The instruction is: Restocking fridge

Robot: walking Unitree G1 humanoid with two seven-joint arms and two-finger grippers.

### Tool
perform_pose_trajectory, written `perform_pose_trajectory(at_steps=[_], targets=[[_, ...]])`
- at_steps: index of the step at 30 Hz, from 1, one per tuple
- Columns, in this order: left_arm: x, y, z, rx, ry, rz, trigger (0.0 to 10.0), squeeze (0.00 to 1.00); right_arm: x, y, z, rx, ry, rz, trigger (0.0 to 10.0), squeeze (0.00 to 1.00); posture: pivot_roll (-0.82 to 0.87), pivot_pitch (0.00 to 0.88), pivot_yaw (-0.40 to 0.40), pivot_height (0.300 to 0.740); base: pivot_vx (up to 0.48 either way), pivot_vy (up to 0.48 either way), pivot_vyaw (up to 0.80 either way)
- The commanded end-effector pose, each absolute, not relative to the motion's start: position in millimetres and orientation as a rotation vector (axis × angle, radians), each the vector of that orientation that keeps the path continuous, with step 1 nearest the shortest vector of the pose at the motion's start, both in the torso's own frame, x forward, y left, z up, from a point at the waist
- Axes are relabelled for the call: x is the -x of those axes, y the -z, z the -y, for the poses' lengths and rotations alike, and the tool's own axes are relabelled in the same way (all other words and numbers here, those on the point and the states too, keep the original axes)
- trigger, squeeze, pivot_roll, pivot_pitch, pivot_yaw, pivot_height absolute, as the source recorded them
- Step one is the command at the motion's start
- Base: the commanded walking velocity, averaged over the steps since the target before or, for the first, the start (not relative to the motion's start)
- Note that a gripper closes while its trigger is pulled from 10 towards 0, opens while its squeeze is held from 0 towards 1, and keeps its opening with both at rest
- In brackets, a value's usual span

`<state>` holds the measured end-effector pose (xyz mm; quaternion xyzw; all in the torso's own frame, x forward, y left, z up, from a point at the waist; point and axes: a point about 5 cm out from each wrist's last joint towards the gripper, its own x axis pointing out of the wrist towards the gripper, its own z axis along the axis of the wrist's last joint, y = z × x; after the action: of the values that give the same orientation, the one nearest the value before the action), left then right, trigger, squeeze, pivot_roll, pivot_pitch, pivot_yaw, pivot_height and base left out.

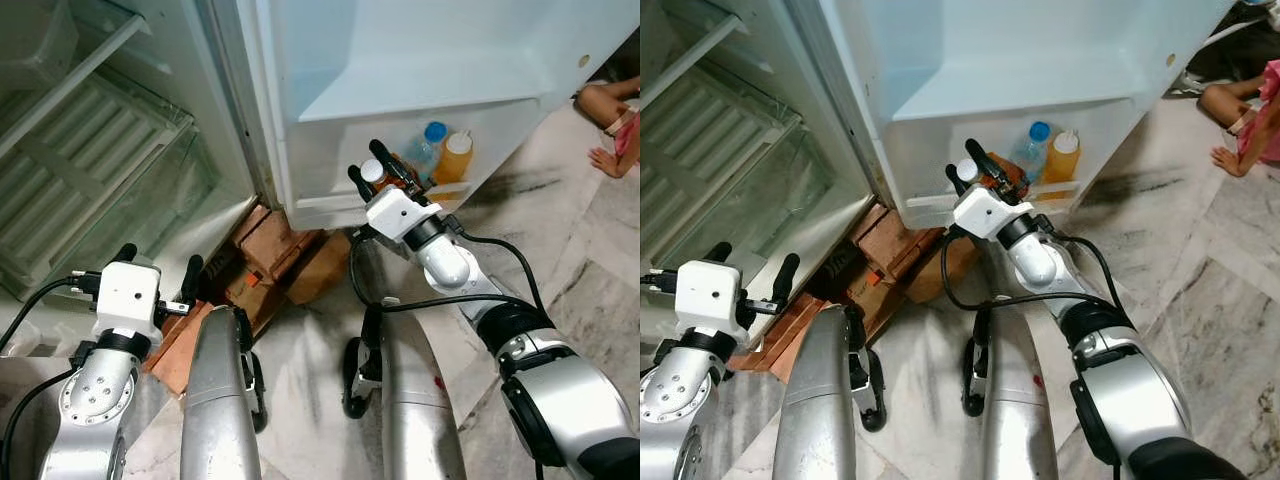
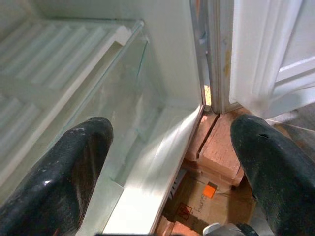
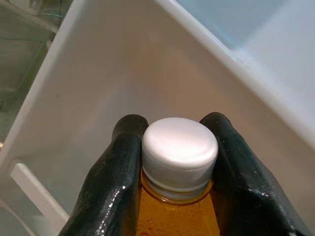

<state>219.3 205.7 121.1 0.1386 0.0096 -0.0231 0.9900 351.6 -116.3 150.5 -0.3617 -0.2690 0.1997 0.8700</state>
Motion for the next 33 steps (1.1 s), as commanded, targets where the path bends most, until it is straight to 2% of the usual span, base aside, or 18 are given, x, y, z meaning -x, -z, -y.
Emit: perform_pose_trajectory(at_steps=[1, 13, 19, 26, 33], targets=[[-212.9, -118.9, -208.1, -0.297, 0.056, -0.048, 10.0, 0.00, -348.6, -148.8, 108.7, 0.759, -0.440, 0.593, 10.0, 0.00, 0.20, 0.406, 0.024, 0.582, 0.000, 0.000, 0.00], [-205.6, -128.5, -208.6, -0.316, 0.062, -0.048, 10.0, 0.00, -357.7, -190.3, 76.3, 0.626, -0.329, 0.761, 10.0, 0.00, 0.23, 0.441, 0.030, 0.582, 0.000, 0.000, 0.00], [-200.7, -131.9, -207.8, -0.313, 0.063, -0.056, 10.0, 0.00, -356.4, -181.3, 73.8, 0.729, -0.343, 0.770, 10.0, 0.00, 0.25, 0.465, 0.031, 0.582, 0.000, 0.000, 0.00], [-196.5, -132.2, -206.5, -0.315, 0.068, -0.071, 10.0, 0.00, -355.0, -139.1, 89.7, 0.790, -0.259, 0.567, 10.0, 0.00, 0.27, 0.475, 0.030, 0.582, 0.000, 0.000, 0.00], [-194.9, -132.5, -206.2, -0.313, 0.068, -0.079, 10.0, 0.00, -351.7, -118.4, 91.0, 0.729, -0.211, 0.431, 10.0, 0.00, 0.28, 0.480, 0.027, 0.582, 0.000, 0.000, 0.00]])
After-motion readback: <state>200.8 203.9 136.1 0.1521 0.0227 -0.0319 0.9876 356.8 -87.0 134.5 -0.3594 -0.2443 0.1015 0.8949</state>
